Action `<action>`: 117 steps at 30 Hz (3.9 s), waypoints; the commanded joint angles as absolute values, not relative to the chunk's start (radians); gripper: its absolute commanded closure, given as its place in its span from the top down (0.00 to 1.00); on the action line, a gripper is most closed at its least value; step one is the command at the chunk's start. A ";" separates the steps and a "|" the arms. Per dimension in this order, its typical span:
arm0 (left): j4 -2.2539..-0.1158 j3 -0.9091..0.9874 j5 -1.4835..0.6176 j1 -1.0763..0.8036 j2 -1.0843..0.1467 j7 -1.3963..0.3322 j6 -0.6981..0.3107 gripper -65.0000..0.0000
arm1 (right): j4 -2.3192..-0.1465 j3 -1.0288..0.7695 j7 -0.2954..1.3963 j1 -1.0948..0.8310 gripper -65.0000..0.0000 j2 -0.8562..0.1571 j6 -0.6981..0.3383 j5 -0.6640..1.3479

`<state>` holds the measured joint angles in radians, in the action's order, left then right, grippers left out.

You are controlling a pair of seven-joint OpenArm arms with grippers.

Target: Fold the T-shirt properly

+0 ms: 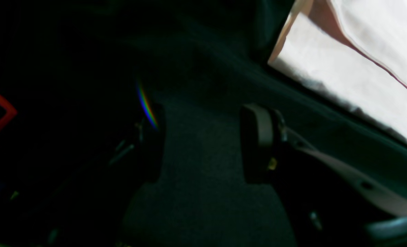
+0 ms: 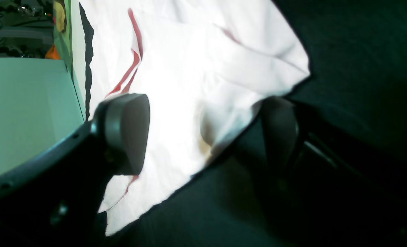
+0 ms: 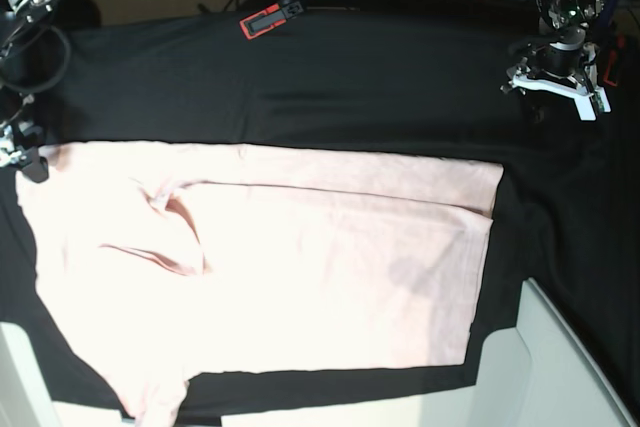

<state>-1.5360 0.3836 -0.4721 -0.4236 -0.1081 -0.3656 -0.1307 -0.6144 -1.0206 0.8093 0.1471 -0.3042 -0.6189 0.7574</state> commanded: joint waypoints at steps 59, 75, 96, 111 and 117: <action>-1.167 0.346 -0.483 -0.030 -0.073 -0.450 -0.131 0.55 | -0.547 -1.018 0.862 0.216 0.00 -0.298 -0.616 0.750; -1.127 0.344 -0.483 0.028 -0.050 -0.450 -0.131 0.53 | -0.547 -1.018 0.862 0.213 0.00 -0.298 -0.616 0.750; -1.237 0.358 -0.483 -0.067 -0.048 -0.453 -0.131 0.00 | -0.553 -1.023 0.862 0.180 0.00 -0.305 -0.616 0.750; -1.366 0.357 -0.483 -0.226 -0.048 -0.455 -0.131 0.00 | -0.679 -1.032 0.972 0.068 0.00 -0.297 -0.616 0.757; -1.455 0.357 -0.483 -0.309 -0.048 -0.453 -0.131 0.00 | -0.680 -1.032 0.970 0.019 0.00 -0.297 -0.619 0.757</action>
